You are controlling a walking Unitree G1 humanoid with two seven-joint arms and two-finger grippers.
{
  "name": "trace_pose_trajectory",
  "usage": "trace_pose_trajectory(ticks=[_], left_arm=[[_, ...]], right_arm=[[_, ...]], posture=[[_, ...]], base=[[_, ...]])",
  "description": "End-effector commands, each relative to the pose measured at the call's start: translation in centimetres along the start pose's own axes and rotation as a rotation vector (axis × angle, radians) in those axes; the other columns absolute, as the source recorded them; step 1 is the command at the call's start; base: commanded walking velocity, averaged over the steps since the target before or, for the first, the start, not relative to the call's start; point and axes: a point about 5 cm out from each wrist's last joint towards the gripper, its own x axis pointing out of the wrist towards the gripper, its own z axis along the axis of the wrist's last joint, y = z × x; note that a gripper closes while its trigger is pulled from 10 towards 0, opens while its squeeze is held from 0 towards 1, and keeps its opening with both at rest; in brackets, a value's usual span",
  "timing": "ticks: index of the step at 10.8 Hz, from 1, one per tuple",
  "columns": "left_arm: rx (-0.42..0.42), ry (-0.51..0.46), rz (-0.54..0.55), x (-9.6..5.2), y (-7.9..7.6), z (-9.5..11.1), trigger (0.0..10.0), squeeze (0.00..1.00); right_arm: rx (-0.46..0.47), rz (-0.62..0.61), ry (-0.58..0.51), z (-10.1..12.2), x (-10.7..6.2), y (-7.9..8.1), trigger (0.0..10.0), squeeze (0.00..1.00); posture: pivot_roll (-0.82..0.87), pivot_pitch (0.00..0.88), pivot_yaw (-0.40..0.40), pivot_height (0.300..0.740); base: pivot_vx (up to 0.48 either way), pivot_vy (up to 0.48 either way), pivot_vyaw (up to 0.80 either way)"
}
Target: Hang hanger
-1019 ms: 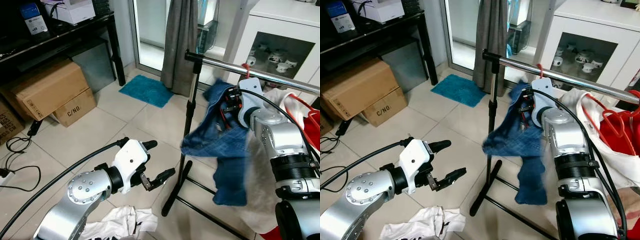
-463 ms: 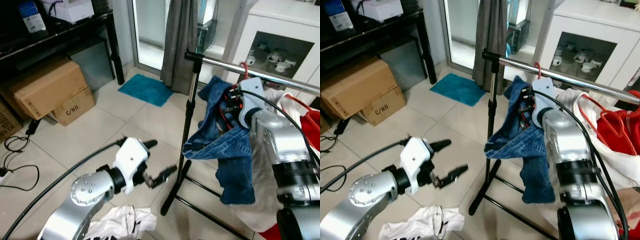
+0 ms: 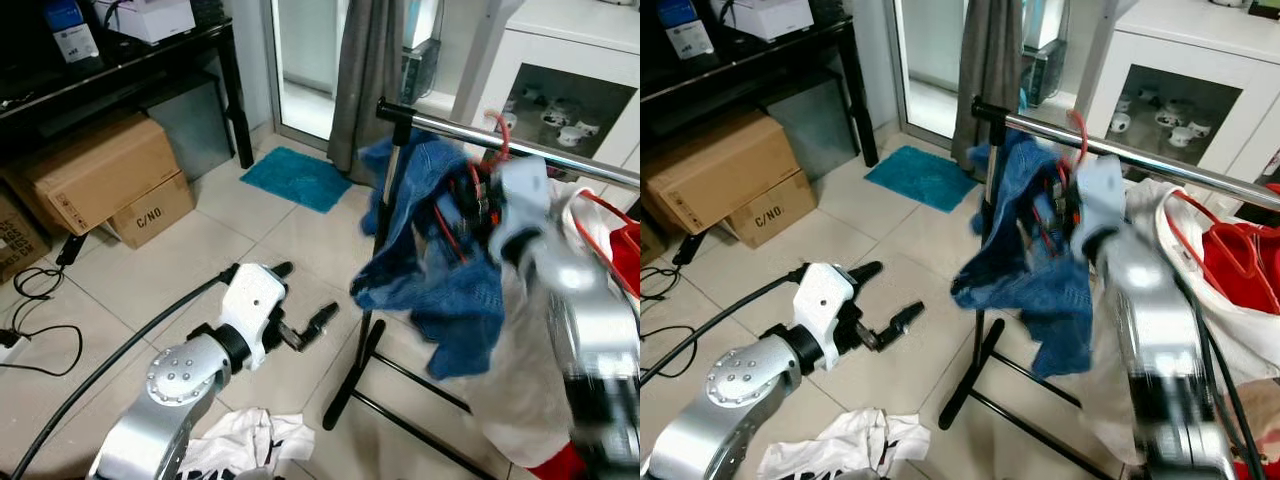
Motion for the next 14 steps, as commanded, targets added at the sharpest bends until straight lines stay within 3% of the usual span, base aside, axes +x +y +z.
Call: trace_pose_trajectory(ticks=[1, 6, 14], left_arm=[[0.003, 0.0, 0.035, -0.1, 0.5, 0.0, 10.0, 0.0], [-0.001, 0.009, 0.044, -0.2, 0.2, -0.6, 10.0, 0.0], [0.021, 0.008, 0.035, 0.2, 0.4, -0.5, 10.0, 0.0]], right_arm=[[-0.035, 0.012, -0.044, 0.8, -0.4, 0.2, 0.0, 0.0], [-0.004, -0.021, 0.064, -2.6, -1.9, 2.4, 0.0, 0.0], [0.029, 0.019, 0.047, -1.9, -1.6, 4.3, 0.0, 0.0]], posture=[[-0.02, 0.0, 0.026, 0.74], [-0.02, 0.0, 0.018, 0.74], [-0.02, 0.0, 0.023, 0.74]], base=[[0.0, 0.0, 0.0], [0.0, 0.0, 0.0], [-0.234, 0.0, 0.0]])
